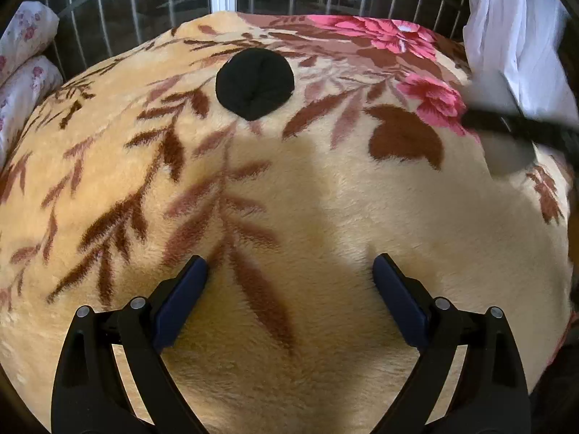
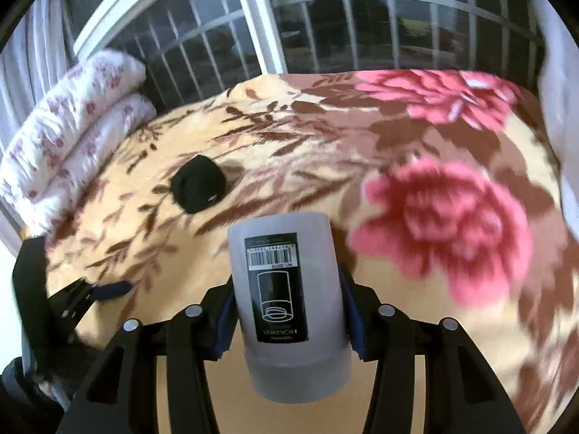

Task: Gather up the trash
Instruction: 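Grasp the black sponge ball with the left tool while right holds the cup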

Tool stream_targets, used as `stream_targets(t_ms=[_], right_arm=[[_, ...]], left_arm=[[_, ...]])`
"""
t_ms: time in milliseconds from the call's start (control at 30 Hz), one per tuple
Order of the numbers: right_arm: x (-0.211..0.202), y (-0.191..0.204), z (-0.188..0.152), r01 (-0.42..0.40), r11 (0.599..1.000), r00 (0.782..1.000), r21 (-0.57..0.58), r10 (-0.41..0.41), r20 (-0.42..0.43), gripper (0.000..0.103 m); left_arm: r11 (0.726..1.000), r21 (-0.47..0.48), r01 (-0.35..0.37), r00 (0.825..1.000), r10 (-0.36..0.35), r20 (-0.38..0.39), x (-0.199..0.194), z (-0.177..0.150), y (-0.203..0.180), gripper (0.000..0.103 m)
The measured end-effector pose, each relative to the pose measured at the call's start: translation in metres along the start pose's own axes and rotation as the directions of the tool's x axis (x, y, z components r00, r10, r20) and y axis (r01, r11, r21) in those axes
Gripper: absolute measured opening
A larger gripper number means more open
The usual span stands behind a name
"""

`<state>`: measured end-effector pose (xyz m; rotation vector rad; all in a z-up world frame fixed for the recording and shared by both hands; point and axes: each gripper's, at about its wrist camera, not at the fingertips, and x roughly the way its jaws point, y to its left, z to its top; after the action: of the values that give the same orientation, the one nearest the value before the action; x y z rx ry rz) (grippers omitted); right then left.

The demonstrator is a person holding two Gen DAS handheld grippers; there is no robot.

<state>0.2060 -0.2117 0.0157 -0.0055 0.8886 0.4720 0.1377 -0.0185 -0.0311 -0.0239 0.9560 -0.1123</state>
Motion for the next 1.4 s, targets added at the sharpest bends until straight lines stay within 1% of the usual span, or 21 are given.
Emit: stream_targets(t_ms=[67, 167, 267, 333, 400, 467, 600, 733, 833, 933, 1033, 1067, 1100, 1133, 1200, 1333, 1400], right_arm=[[-0.012, 0.003, -0.018, 0.018, 1.0, 0.999, 0.013, -0.018, 0.031, 0.049], [-0.023, 0.007, -0.041, 0.066, 0.998, 0.995, -0.01, -0.065, 0.076, 0.049], [-0.023, 0.001, -0.052, 0.059, 0.998, 0.994, 0.017, -0.06, 0.097, 0.049], [-0.02, -0.005, -0.054, 0.052, 0.998, 0.993, 0.047, -0.057, 0.106, 0.049], [-0.019, -0.009, -0.056, 0.05, 0.997, 0.992, 0.063, -0.057, 0.112, 0.049], [-0.019, -0.011, -0.06, 0.049, 0.995, 0.992, 0.081, -0.058, 0.115, 0.049], [-0.017, -0.011, -0.065, 0.042, 0.995, 0.991, 0.085, -0.052, 0.12, 0.049], [-0.015, -0.014, -0.067, 0.027, 0.995, 0.992, 0.098, -0.038, 0.118, 0.049], [-0.014, -0.018, -0.067, 0.013, 0.994, 0.993, 0.111, -0.026, 0.118, 0.049], [-0.014, -0.018, -0.068, 0.011, 0.994, 0.992, 0.112, -0.026, 0.127, 0.049], [-0.014, -0.018, -0.068, 0.012, 0.994, 0.991, 0.109, -0.026, 0.129, 0.049], [-0.014, -0.018, -0.068, 0.011, 0.994, 0.991, 0.111, -0.026, 0.129, 0.049], [-0.014, -0.018, -0.068, 0.012, 0.994, 0.991, 0.113, -0.026, 0.128, 0.049], [-0.014, -0.017, -0.069, 0.012, 0.993, 0.992, 0.114, -0.026, 0.127, 0.049], [-0.014, -0.018, -0.07, 0.014, 0.993, 0.991, 0.117, -0.029, 0.128, 0.049], [-0.016, -0.017, -0.071, 0.022, 0.993, 0.991, 0.118, -0.037, 0.131, 0.048], [-0.016, -0.017, -0.071, 0.024, 0.992, 0.99, 0.122, -0.04, 0.132, 0.048]], left_arm=[[1.0, -0.004, 0.019, 1.0, -0.019, 0.009, -0.009, 0.01, 0.004, 0.091], [1.0, 0.021, -0.001, 0.999, 0.0, 0.049, -0.026, 0.035, 0.008, 0.091], [0.999, 0.043, -0.015, 0.997, 0.012, 0.077, -0.035, 0.067, 0.011, 0.091], [0.999, 0.045, -0.022, 0.996, 0.019, 0.083, -0.033, 0.082, 0.013, 0.091], [0.997, 0.058, -0.059, 0.995, 0.053, 0.089, -0.025, 0.099, 0.013, 0.091], [0.993, 0.083, -0.088, 0.994, 0.082, 0.076, -0.011, 0.111, 0.012, 0.091], [0.988, 0.105, -0.112, 0.993, 0.109, 0.037, 0.018, 0.121, 0.011, 0.091], [0.987, 0.123, -0.103, 0.995, 0.1, 0.029, 0.035, 0.128, 0.008, 0.091], [0.983, 0.138, -0.12, 0.993, 0.118, 0.022, 0.048, 0.133, 0.006, 0.091], [0.986, 0.113, -0.122, 0.992, 0.122, 0.012, 0.061, 0.137, 0.009, 0.091], [0.99, 0.069, -0.122, 0.993, 0.121, 0.009, 0.075, 0.138, 0.017, 0.091], [0.989, 0.062, -0.132, 0.991, 0.131, 0.013, 0.079, 0.138, 0.018, 0.085], [0.988, 0.059, -0.144, 0.99, 0.144, 0.013, 0.085, 0.137, 0.019, 0.063], [0.989, 0.058, -0.138, 0.99, 0.139, -0.002, 0.093, 0.135, 0.021, 0.063], [0.987, 0.058, -0.15, 0.988, 0.149, 0.037, 0.093, 0.131, 0.02, 0.061], [0.972, 0.092, -0.217, 0.975, 0.212, 0.067, 0.087, 0.127, 0.007, 0.055], [0.969, 0.087, -0.23, 0.972, 0.223, 0.078, 0.078, 0.125, 0.004, 0.054]])
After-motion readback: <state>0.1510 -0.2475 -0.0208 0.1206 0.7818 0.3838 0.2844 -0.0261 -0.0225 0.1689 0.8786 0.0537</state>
